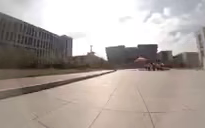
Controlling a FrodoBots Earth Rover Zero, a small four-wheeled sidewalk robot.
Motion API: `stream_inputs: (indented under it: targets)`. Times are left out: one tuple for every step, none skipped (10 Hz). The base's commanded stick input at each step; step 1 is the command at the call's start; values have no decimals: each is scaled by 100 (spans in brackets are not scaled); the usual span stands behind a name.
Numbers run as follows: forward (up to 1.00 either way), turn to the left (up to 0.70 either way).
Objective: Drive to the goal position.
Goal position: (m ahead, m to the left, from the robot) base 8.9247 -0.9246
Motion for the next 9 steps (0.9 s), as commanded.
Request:
stream_inputs:
  targets:
    - [100, -15]
    - [100, -35]
    - [100, -23]
    - [100, 2]
    - [100, 2]
    - [100, 2]
    - [100, 2]
    - [100, 9]
    - [100, 42]
